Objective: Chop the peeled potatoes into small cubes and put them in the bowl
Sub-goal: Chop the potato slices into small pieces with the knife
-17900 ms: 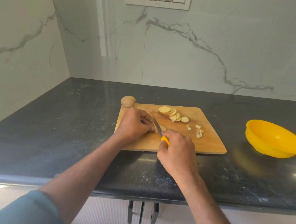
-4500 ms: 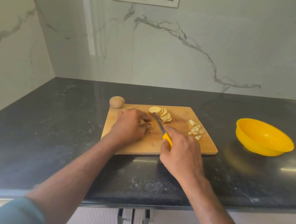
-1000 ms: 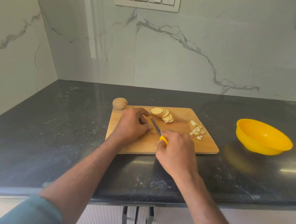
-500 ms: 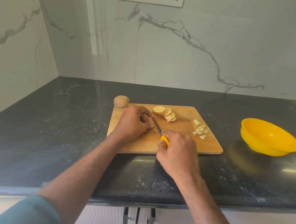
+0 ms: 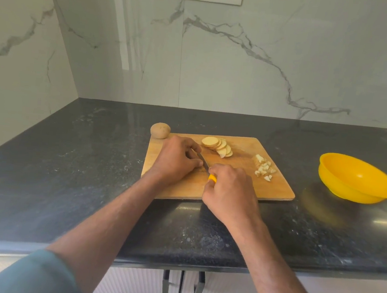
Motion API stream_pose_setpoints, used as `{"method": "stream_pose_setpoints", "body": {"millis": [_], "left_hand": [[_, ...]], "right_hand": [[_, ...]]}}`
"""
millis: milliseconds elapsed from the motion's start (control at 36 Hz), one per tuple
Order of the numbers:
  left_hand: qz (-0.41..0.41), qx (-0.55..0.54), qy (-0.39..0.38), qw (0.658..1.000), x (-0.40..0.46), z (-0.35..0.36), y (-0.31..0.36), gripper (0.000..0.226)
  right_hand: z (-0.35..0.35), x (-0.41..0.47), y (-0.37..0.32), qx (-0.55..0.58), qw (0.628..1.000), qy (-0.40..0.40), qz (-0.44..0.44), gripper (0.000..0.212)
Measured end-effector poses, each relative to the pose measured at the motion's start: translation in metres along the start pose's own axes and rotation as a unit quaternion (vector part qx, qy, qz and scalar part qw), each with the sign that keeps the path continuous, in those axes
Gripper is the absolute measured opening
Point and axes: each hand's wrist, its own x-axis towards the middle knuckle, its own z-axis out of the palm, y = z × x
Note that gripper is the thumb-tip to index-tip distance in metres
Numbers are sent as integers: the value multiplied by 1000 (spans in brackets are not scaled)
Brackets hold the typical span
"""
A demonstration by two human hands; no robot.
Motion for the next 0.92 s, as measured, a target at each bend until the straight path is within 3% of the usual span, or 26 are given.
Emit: {"method": "stream_pose_setpoints", "body": {"millis": [83, 194, 333, 583, 917], "left_hand": [[15, 1, -10, 1000, 0, 1, 1, 23], [24, 11, -32, 999, -1, 2, 4, 22], [19, 26, -36, 999, 2, 3, 2, 23], [19, 33, -39, 999, 1, 2, 4, 23], [66, 54, -52, 995, -2, 1, 7, 29]], "right_hand": [[4, 5, -5, -20, 1000, 0, 0, 16], [1, 1, -4, -21, 1000, -2, -9, 14], [-9, -15, 2, 0, 1000, -15, -18, 31], [-36, -35, 17, 25, 999, -32, -2, 33], [-24, -24, 24, 43, 994, 72, 64, 26]]}}
